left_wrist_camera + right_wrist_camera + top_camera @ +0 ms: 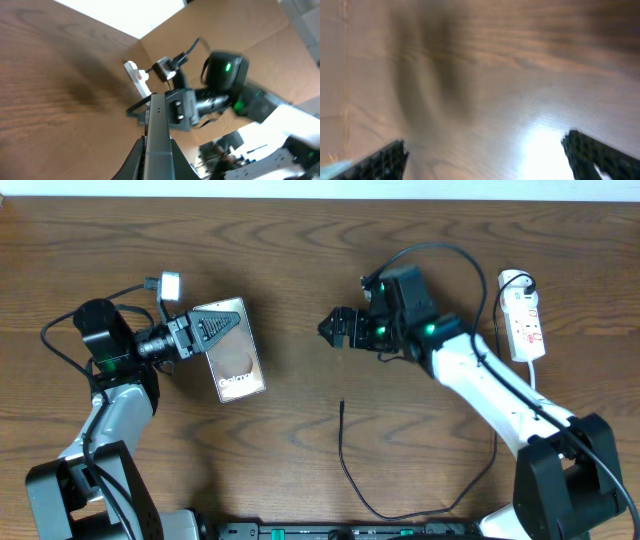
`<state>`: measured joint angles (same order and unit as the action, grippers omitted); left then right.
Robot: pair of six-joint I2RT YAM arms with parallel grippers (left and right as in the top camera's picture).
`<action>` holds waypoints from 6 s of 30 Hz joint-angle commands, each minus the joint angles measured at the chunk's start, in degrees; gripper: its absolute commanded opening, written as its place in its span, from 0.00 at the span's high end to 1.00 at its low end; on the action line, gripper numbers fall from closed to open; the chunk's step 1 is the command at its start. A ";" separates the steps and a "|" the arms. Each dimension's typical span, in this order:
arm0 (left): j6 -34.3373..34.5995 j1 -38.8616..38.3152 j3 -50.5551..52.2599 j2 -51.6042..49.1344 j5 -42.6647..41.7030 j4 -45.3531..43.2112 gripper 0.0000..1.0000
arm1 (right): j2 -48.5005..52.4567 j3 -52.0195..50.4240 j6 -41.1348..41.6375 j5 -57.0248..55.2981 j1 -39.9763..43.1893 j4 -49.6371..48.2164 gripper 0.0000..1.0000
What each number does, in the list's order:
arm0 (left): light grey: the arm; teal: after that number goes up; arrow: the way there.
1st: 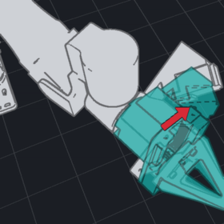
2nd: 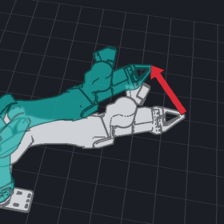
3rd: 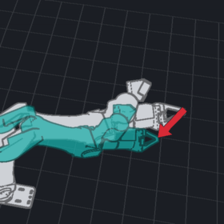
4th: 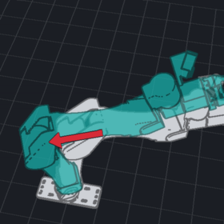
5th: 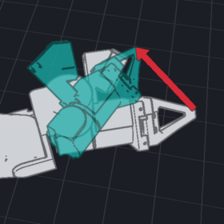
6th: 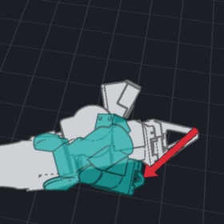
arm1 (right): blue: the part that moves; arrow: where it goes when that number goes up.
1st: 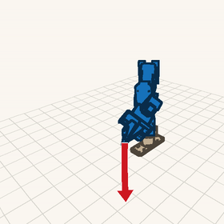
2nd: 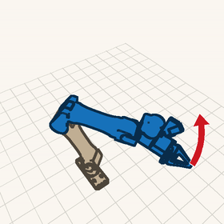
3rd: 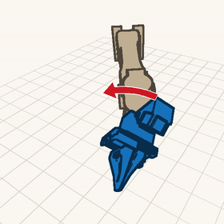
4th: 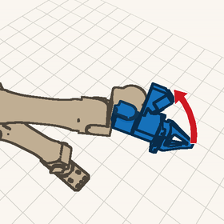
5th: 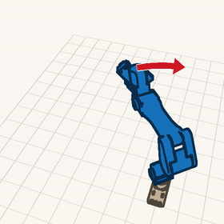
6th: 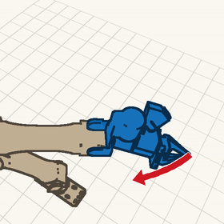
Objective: Plug charger to phone and switch on socket
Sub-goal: 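Move the right gripper down over the black cable's loose end, then lower the right gripper and close it on the cable's connector tip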
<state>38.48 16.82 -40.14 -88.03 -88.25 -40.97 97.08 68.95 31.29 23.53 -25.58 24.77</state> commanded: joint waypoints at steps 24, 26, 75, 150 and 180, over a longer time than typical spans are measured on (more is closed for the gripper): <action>-7.78 4.72 -0.87 -4.42 -0.90 -0.04 0.93 | 12.57 9.79 0.24 -5.22 -7.52 25.79 0.01; -7.80 4.76 -0.87 -4.42 -0.90 -0.04 0.93 | 13.99 9.79 2.40 -5.20 -7.67 25.83 0.01; -7.15 4.76 -0.87 -4.42 -1.29 0.17 0.93 | 16.74 2.43 15.61 -13.49 -14.27 23.85 0.50; -7.17 4.76 -0.87 -4.42 -1.29 1.05 0.93 | 16.74 2.27 17.99 -14.49 -17.07 23.85 0.96; -7.17 4.76 -0.87 -4.42 -1.29 1.05 0.93 | 16.74 2.27 -19.43 -6.73 -14.97 20.31 0.99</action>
<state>31.44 21.28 -40.14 -92.53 -88.23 -39.64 113.10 72.03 22.02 12.95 -41.01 45.54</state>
